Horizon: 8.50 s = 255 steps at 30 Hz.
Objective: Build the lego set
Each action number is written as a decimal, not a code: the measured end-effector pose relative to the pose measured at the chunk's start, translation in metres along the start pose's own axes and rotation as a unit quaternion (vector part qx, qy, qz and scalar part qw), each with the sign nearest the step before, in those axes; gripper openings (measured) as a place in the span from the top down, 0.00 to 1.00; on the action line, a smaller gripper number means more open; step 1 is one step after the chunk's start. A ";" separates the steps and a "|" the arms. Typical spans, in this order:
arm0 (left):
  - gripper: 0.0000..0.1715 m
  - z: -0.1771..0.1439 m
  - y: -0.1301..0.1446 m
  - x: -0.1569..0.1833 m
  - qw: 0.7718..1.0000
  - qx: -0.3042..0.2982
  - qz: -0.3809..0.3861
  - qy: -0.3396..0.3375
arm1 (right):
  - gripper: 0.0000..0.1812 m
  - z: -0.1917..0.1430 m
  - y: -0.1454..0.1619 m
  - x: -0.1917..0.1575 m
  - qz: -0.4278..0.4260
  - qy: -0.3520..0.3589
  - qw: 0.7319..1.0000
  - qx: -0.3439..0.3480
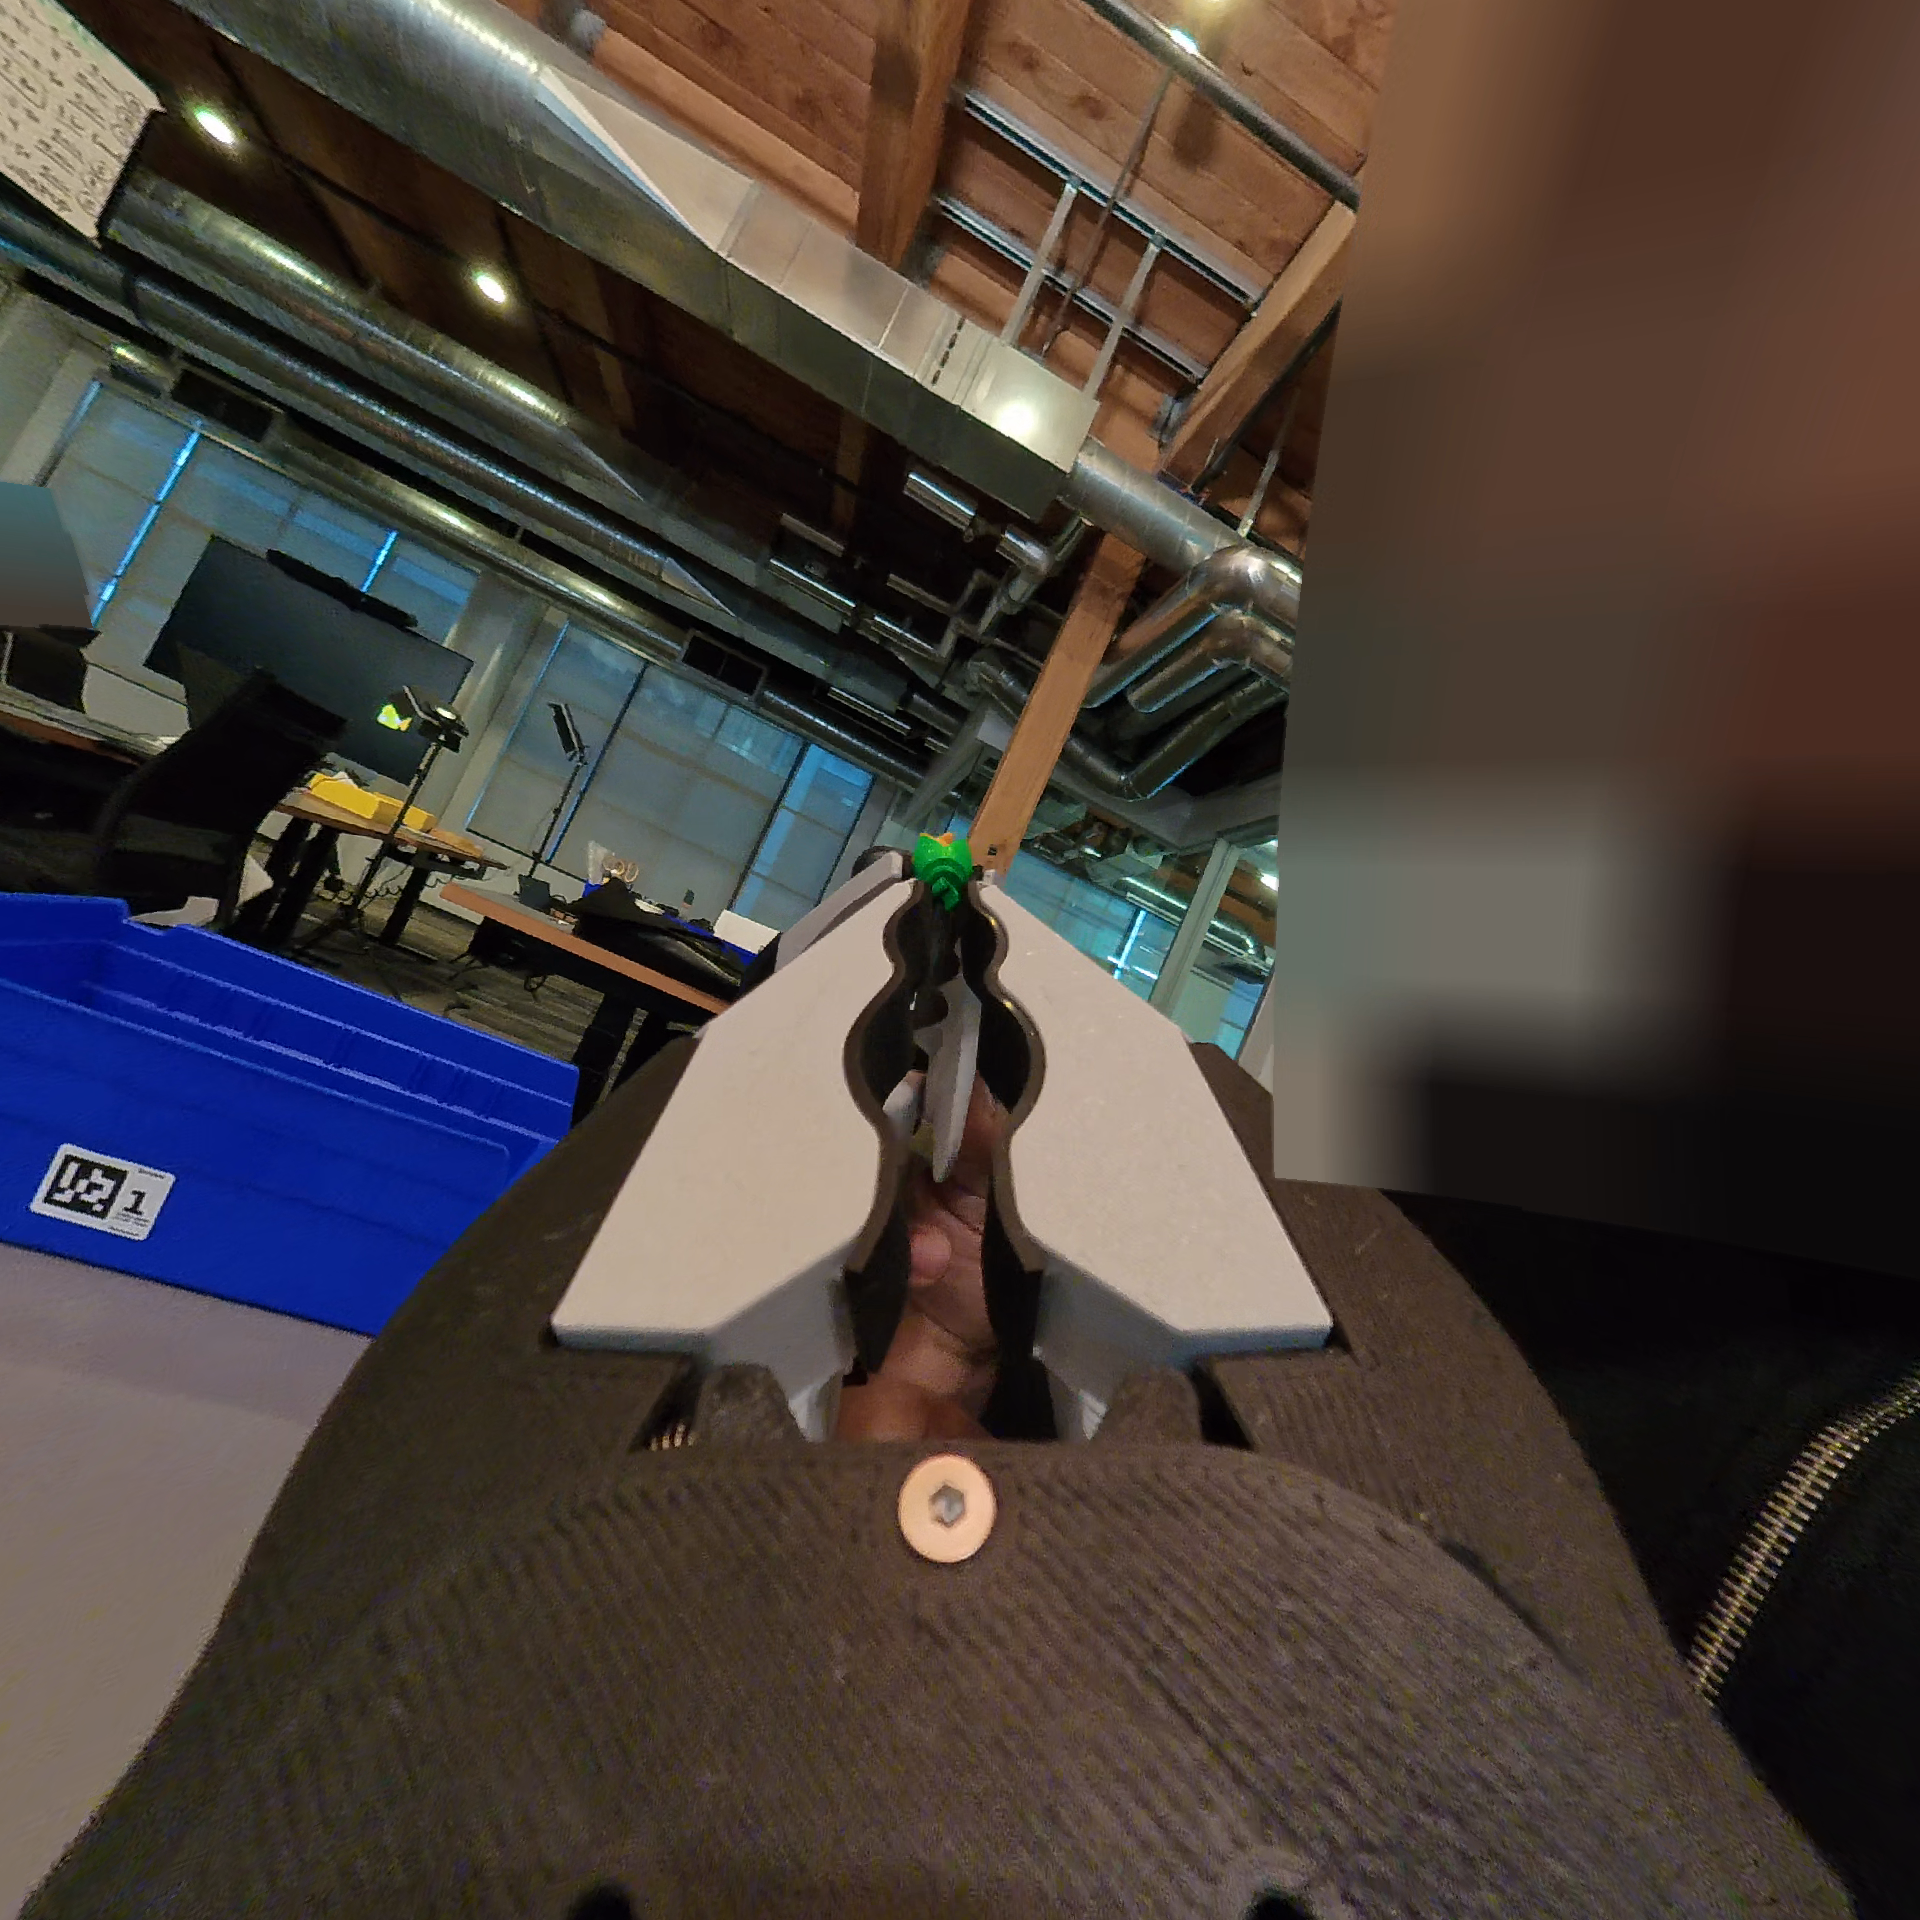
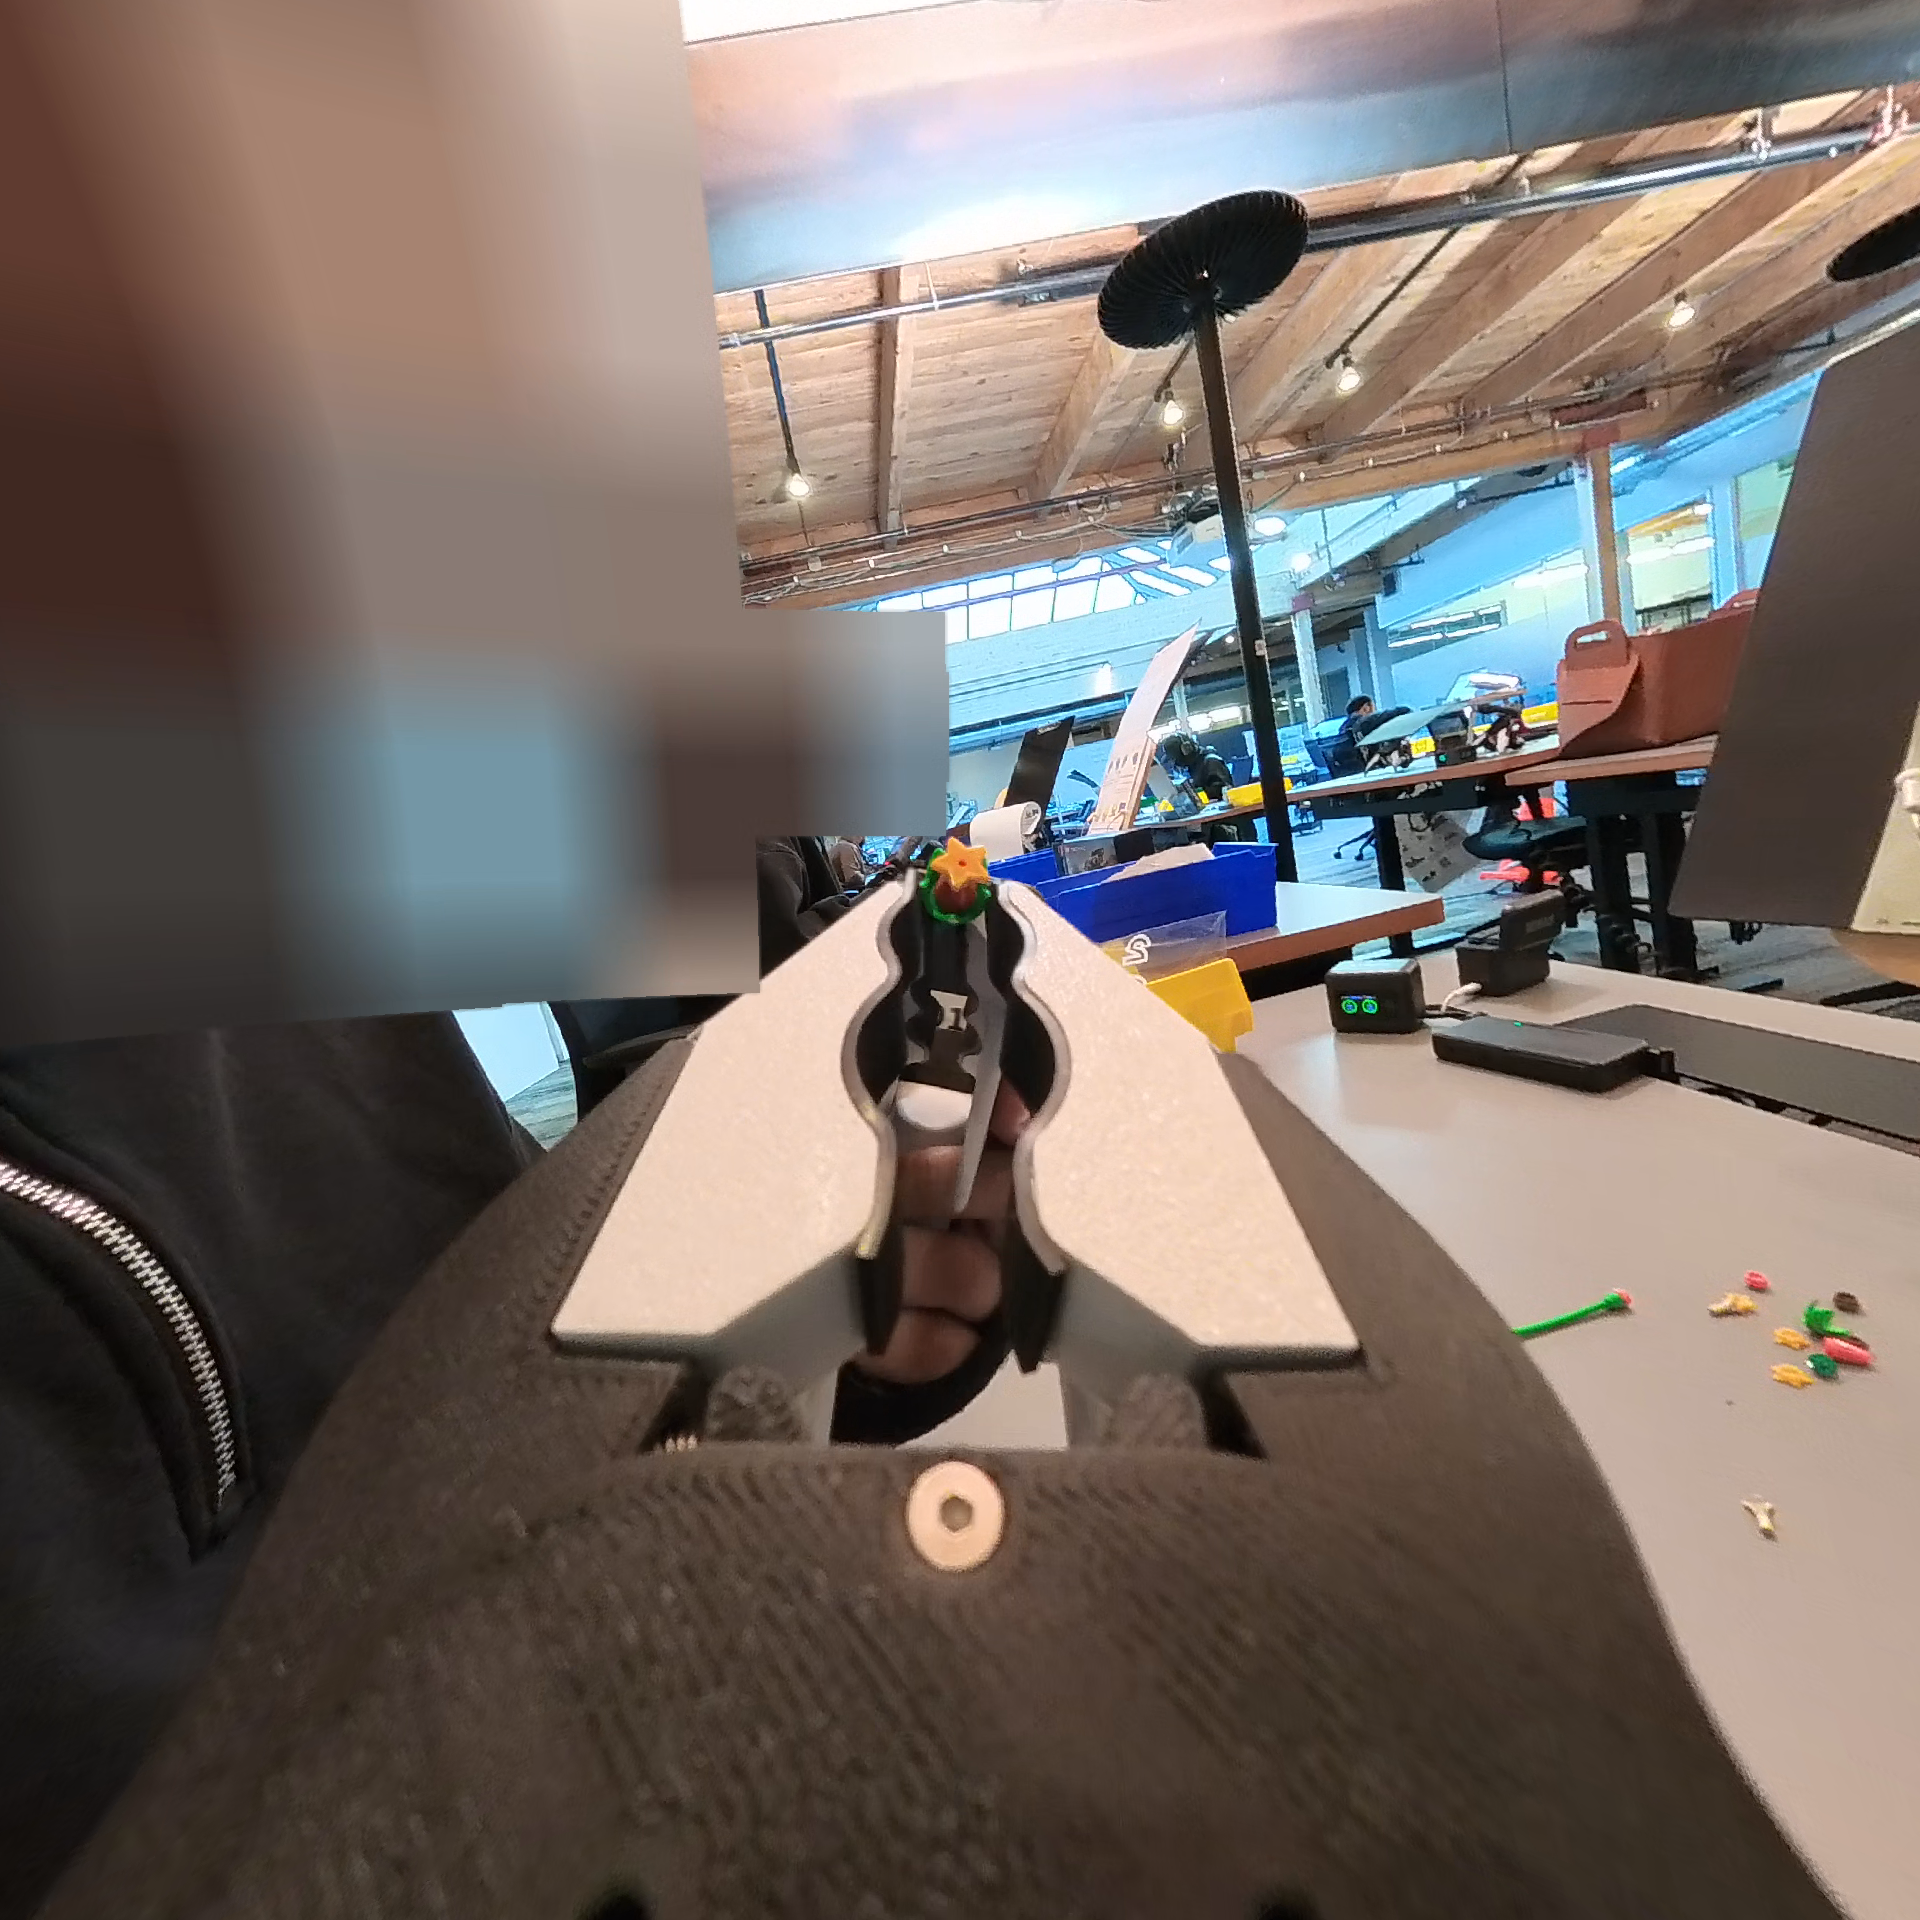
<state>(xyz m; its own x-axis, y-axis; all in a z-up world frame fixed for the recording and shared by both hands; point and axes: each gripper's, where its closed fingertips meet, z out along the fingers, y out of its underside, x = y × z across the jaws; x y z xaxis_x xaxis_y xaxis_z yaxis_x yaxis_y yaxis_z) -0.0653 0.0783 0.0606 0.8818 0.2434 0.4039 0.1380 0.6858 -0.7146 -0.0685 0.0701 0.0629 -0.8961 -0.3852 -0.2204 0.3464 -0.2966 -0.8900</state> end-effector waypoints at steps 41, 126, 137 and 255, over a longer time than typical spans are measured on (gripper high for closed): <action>0.90 -0.013 -0.006 -0.018 0.995 -0.006 0.076 -0.064 | 0.94 -0.012 -0.002 0.015 -0.018 0.045 0.999 -0.008; 1.00 -0.079 0.001 -0.123 0.986 -0.102 0.030 -0.127 | 0.91 -0.061 0.117 0.122 -0.130 0.227 0.950 -0.169; 1.00 -0.077 0.053 -0.120 0.951 -0.182 -0.247 -0.026 | 0.80 -0.063 0.110 0.107 -0.163 0.168 0.960 -0.153; 1.00 -0.024 0.077 -0.156 0.937 -0.302 0.109 -0.136 | 0.94 -0.085 0.072 0.129 0.152 0.167 0.972 0.058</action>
<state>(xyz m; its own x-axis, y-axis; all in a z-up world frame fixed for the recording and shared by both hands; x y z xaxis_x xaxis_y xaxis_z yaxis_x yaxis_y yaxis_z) -0.1811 0.0765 -0.0707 0.7831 0.5543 0.2818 0.2690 0.1065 -0.9572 -0.1822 0.0731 -0.0634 -0.7813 -0.1700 -0.6005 0.6203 -0.3180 -0.7170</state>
